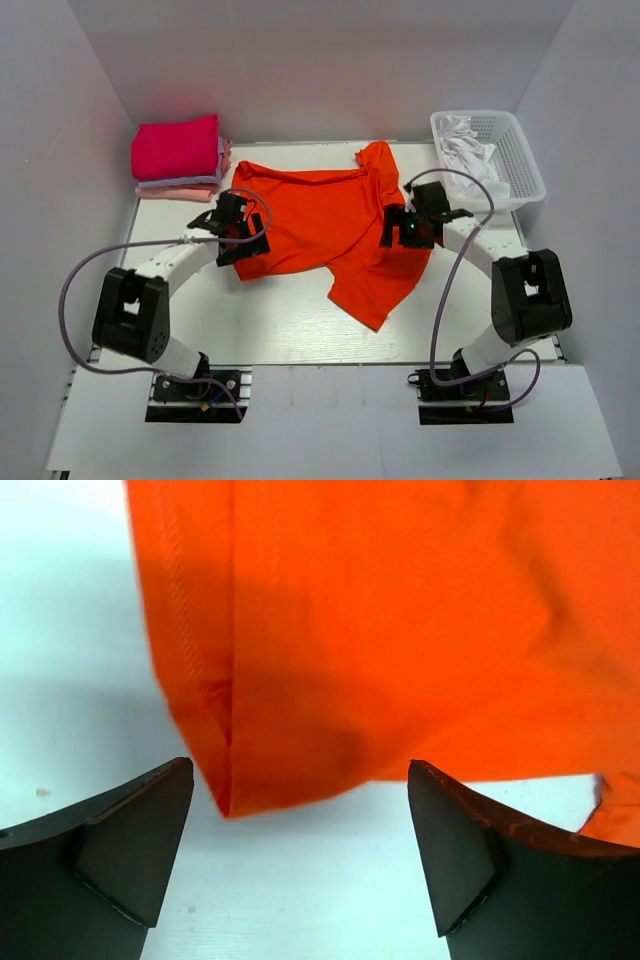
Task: Fold and stack the t-shirts
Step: Flatten out the tshirt
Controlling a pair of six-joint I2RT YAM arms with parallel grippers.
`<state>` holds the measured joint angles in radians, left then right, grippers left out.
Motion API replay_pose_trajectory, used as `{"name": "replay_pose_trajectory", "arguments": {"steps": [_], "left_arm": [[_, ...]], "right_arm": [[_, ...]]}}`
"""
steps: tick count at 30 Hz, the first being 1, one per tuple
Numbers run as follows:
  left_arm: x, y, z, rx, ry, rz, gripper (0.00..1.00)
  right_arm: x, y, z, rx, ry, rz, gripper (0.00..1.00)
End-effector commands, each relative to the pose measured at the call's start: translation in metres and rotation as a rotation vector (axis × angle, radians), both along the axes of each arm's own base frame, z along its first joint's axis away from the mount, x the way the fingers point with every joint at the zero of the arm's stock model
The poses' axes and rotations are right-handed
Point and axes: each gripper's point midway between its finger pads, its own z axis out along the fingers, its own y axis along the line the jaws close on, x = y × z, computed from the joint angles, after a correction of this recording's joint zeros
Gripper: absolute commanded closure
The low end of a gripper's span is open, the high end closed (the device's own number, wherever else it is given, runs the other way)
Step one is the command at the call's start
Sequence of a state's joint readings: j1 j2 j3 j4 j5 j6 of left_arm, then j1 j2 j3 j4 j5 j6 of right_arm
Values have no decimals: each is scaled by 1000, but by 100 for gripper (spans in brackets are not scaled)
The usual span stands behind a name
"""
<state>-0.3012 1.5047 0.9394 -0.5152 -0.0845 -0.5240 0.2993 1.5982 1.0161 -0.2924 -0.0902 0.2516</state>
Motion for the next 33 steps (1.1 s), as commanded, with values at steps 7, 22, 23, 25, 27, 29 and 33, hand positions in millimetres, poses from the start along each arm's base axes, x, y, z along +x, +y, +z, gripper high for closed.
{"name": "replay_pose_trajectory", "arguments": {"steps": [7, 22, 23, 25, 27, 29, 33], "left_arm": [[-17, 0, 2, -49, -39, 27, 11], [-2, -5, -24, -20, -9, -24, 55], [-3, -6, -24, -25, -8, -37, 64], [-1, -11, -23, -49, -15, -51, 80], [-2, -13, -22, -57, -12, -56, 100], [2, -14, -17, -64, -37, -57, 100], [17, -11, 4, -84, -112, -37, 100]], "right_arm": [[-21, 9, 15, 89, -26, 0, 10], [-22, 15, 5, 103, 11, 22, 10], [-22, 15, 5, 103, 12, 22, 10], [-22, 14, 3, 97, 18, 25, 10], [-22, 13, 1, 94, 25, 22, 10], [-23, 14, -1, 94, 33, 25, 10], [-21, 13, -2, 90, 33, 21, 10]]}}
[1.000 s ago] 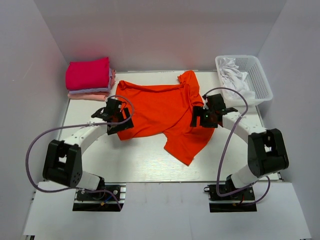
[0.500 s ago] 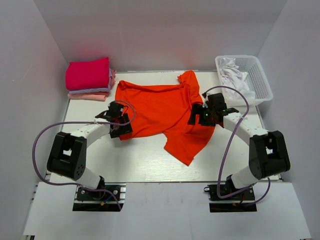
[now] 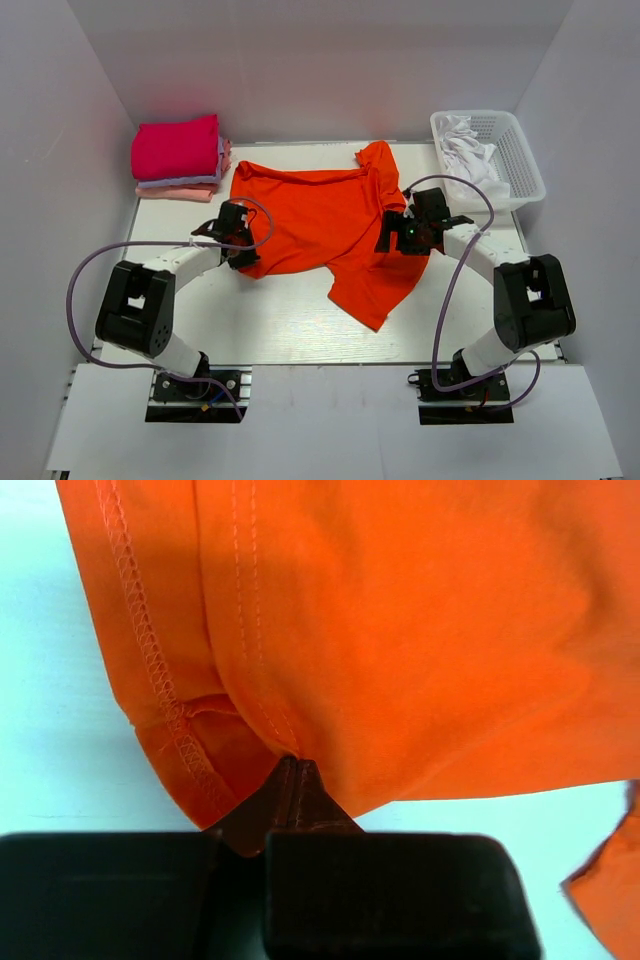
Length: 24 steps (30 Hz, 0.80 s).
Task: Fold and stack the t-shirts
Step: Flatten out the tshirt
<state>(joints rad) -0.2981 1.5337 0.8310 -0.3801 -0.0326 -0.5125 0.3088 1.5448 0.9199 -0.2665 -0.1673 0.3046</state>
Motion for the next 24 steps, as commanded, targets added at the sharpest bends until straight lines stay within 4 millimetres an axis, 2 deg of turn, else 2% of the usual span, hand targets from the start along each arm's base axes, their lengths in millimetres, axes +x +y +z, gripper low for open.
{"name": "replay_pose_trajectory", "arguments": {"steps": [1, 3, 4, 6, 13, 14, 15, 16, 17, 18, 19, 21, 22, 23, 24], "left_arm": [[27, -6, 36, -53, -134, -2, 100], [45, -9, 55, -59, -202, -4, 100], [49, -10, 51, -50, -192, -13, 100], [69, -15, 64, -47, -240, -33, 100], [125, -27, 59, -5, -265, -77, 100], [137, -34, 68, -17, -291, -109, 100], [141, -38, 55, -16, -265, -128, 100], [146, -41, 53, -20, -264, -146, 100], [158, -46, 62, -27, -292, -164, 100], [163, -48, 52, -23, -274, -165, 100], [173, -50, 58, -20, -295, -173, 100], [177, -53, 53, -13, -277, -198, 100], [182, -54, 53, -12, -273, -198, 96], [180, -53, 51, -5, -265, -205, 84], [181, -54, 54, -5, -266, -205, 67]], "right_arm": [[7, 3, 7, 10, -25, 13, 10], [8, 3, 7, 10, -30, 12, 10], [9, 2, 7, 10, -32, 10, 10], [9, 2, 7, 3, -35, 12, 10], [17, 0, 4, -9, -52, 13, 10], [16, 1, 1, -17, -47, 21, 10], [17, 1, 0, -16, -49, 18, 10], [18, 0, 0, -23, -53, 23, 10], [19, -1, -1, -25, -57, 19, 10], [18, -1, -3, -29, -52, 21, 10], [22, -1, -4, -29, -62, 19, 10], [24, -1, -4, -36, -70, 26, 10], [25, -2, -5, -37, -65, 22, 10], [24, 1, -5, -32, -64, 31, 10], [26, 0, -6, -33, -60, 30, 10]]}}
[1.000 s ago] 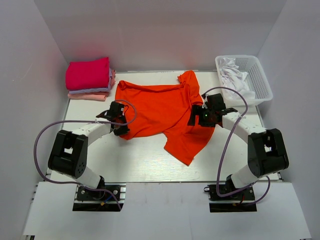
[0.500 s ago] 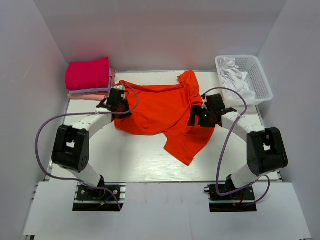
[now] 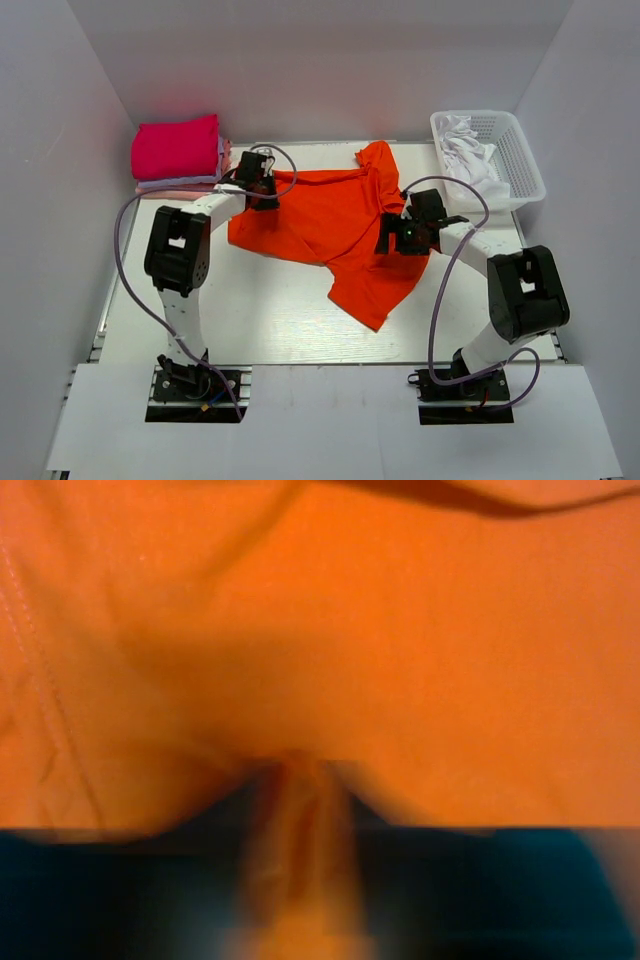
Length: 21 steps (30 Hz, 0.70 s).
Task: Fold and stack the t-shirts
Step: Flatten out the tshirt
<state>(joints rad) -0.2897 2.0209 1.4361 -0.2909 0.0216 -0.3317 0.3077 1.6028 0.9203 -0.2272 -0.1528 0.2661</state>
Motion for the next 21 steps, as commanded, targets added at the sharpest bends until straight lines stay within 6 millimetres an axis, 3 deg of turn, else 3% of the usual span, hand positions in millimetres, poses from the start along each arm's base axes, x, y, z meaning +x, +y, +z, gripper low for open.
{"name": "replay_pose_trajectory", "arguments": {"steps": [1, 2, 8, 11, 13, 14, 15, 19, 21], "left_arm": [[6, -1, 25, 2, -42, -44, 14], [4, -1, 35, -2, -60, -44, 0], [-8, 39, 55, 112, -110, 86, 0], [-27, 59, 46, 155, -63, 149, 0], [-41, 81, 30, 147, -13, 227, 0], [-46, 87, 33, 134, -14, 254, 0], [-57, 97, 22, 123, 15, 280, 0], [-69, 109, 17, 38, -10, 290, 0], [-66, 105, 19, -11, -33, 246, 0]], "right_arm": [[19, 3, 10, 0, -61, 18, 10], [19, 3, 9, -3, -59, 17, 10], [19, -4, 11, -36, -50, -11, 10], [19, -5, 14, -38, -47, -14, 10], [20, -3, 15, -35, -50, -4, 10], [19, -3, 14, -34, -44, -4, 10], [18, -3, 14, -34, -42, -2, 10], [14, 0, 10, -19, -32, 23, 10], [14, 3, 9, -8, -28, 31, 10]]}}
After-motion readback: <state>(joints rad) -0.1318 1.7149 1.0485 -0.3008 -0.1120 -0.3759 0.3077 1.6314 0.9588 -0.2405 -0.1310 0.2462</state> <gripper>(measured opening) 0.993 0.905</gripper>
